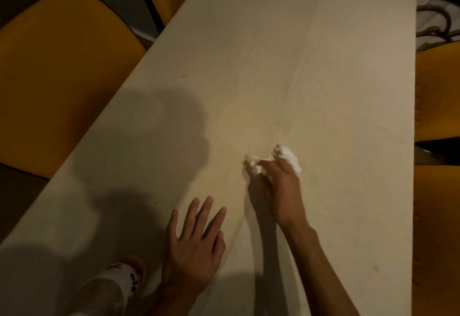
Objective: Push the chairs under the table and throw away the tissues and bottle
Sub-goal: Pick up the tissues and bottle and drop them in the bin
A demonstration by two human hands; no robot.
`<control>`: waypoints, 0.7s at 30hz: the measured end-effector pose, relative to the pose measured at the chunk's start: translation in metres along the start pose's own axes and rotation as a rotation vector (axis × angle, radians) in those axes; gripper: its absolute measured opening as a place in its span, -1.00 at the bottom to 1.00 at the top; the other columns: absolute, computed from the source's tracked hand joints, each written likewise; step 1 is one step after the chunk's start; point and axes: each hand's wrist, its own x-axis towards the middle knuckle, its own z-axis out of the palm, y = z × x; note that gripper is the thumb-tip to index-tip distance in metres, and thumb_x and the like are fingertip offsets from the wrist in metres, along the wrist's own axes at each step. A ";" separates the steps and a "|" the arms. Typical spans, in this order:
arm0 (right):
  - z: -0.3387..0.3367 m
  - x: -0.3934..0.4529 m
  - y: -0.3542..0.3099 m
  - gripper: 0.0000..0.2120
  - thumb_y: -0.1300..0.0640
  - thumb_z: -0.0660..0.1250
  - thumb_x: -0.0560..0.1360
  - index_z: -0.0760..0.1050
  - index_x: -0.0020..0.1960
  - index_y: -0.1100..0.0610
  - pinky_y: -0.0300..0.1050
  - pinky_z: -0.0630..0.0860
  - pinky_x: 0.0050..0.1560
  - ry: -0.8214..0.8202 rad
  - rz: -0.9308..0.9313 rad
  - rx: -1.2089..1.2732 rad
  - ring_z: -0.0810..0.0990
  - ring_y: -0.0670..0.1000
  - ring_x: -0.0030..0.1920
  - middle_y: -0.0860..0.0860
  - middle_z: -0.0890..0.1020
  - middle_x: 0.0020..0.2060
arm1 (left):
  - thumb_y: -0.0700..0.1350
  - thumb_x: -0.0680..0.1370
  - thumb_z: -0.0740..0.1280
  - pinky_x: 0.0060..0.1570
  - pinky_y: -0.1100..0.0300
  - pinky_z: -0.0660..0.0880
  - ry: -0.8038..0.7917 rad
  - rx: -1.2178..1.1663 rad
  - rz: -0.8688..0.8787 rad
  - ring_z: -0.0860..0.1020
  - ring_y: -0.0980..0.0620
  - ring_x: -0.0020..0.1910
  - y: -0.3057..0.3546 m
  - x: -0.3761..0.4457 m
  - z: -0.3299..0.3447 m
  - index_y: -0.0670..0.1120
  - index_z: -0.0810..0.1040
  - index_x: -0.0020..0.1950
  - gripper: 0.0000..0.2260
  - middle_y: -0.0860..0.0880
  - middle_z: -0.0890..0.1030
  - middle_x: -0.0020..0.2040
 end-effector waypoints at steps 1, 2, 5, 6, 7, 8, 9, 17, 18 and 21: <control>-0.011 0.000 0.006 -0.82 0.25 0.34 0.53 0.61 0.11 0.12 -0.32 0.35 0.14 0.068 0.007 -0.011 0.46 0.02 0.13 0.02 0.50 0.08 | 0.10 0.58 0.16 0.42 -0.28 0.13 0.006 0.003 0.001 0.16 -0.09 0.55 0.001 0.000 -0.001 0.14 0.21 0.55 -0.49 -0.02 0.18 0.58; -0.021 0.003 0.015 -0.82 0.22 0.34 0.55 0.60 0.14 0.11 -0.31 0.34 0.20 0.122 0.024 -0.038 0.40 -0.01 0.19 0.04 0.46 0.16 | 0.10 0.59 0.16 0.42 -0.27 0.14 0.014 0.009 0.003 0.16 -0.09 0.55 0.002 0.001 -0.002 0.14 0.21 0.55 -0.49 -0.02 0.18 0.58; -0.039 0.014 0.040 -0.83 0.20 0.41 0.54 0.61 0.13 0.11 -0.20 0.36 0.22 0.080 0.097 -0.089 0.34 0.06 0.30 0.13 0.41 0.36 | 0.08 0.59 0.15 0.41 -0.28 0.14 0.033 0.018 0.004 0.17 -0.09 0.55 0.001 0.000 -0.002 0.14 0.21 0.55 -0.50 -0.03 0.19 0.58; -0.039 0.016 0.046 -0.82 0.23 0.44 0.51 0.63 0.11 0.12 -0.28 0.33 0.23 0.032 0.069 -0.086 0.39 0.09 0.30 0.15 0.46 0.35 | 0.08 0.60 0.13 0.41 -0.29 0.14 0.032 0.025 0.005 0.17 -0.09 0.55 0.001 -0.001 -0.001 0.14 0.21 0.55 -0.51 -0.03 0.19 0.58; -0.037 0.015 0.049 -0.80 0.29 0.47 0.47 0.65 0.08 0.15 -0.40 0.29 0.21 0.003 0.013 -0.087 0.46 0.08 0.25 0.15 0.54 0.27 | 0.08 0.60 0.13 0.40 -0.29 0.14 0.030 0.031 0.007 0.17 -0.09 0.55 0.001 -0.001 -0.001 0.14 0.21 0.55 -0.51 -0.03 0.19 0.58; -0.033 0.013 0.052 -0.78 0.36 0.48 0.43 0.66 0.04 0.16 -0.49 0.27 0.15 -0.005 -0.041 -0.093 0.51 0.02 0.17 0.11 0.61 0.17 | 0.09 0.60 0.13 0.40 -0.29 0.14 0.029 0.032 0.009 0.17 -0.09 0.55 0.001 -0.002 0.000 0.14 0.22 0.54 -0.51 -0.02 0.19 0.58; -0.030 0.010 0.055 -0.75 0.40 0.47 0.41 0.66 0.02 0.15 -0.53 0.27 0.11 0.009 -0.063 -0.078 0.52 -0.06 0.10 0.03 0.64 0.07 | 0.09 0.60 0.14 0.40 -0.30 0.14 0.031 0.030 0.009 0.17 -0.09 0.55 0.002 -0.001 0.001 0.14 0.22 0.54 -0.51 -0.02 0.19 0.58; -0.023 0.001 0.063 -0.54 0.32 0.34 0.53 0.45 0.36 -0.03 -0.28 0.48 0.10 0.073 0.121 0.126 0.57 -0.10 0.09 -0.08 0.61 0.12 | 0.07 0.57 0.21 0.40 -0.30 0.13 0.091 0.013 0.006 0.20 -0.07 0.54 0.001 0.000 0.006 0.15 0.30 0.51 -0.52 0.00 0.25 0.55; -0.023 0.001 0.062 -0.57 0.33 0.35 0.53 0.49 0.33 0.00 -0.37 0.44 0.10 0.080 0.121 0.149 0.57 -0.16 0.09 -0.08 0.61 0.13 | 0.07 0.57 0.21 0.40 -0.30 0.14 0.088 0.017 0.006 0.20 -0.07 0.54 0.002 0.000 0.007 0.16 0.30 0.51 -0.52 0.00 0.25 0.56; -0.023 0.003 0.056 -0.73 0.30 0.37 0.55 0.60 0.19 0.04 -0.49 0.43 -0.02 0.101 0.187 0.249 0.58 -0.31 0.02 -0.06 0.65 0.06 | 0.08 0.58 0.18 0.40 -0.30 0.15 0.077 0.035 -0.009 0.20 -0.07 0.54 0.003 0.001 0.010 0.16 0.27 0.52 -0.52 0.00 0.24 0.56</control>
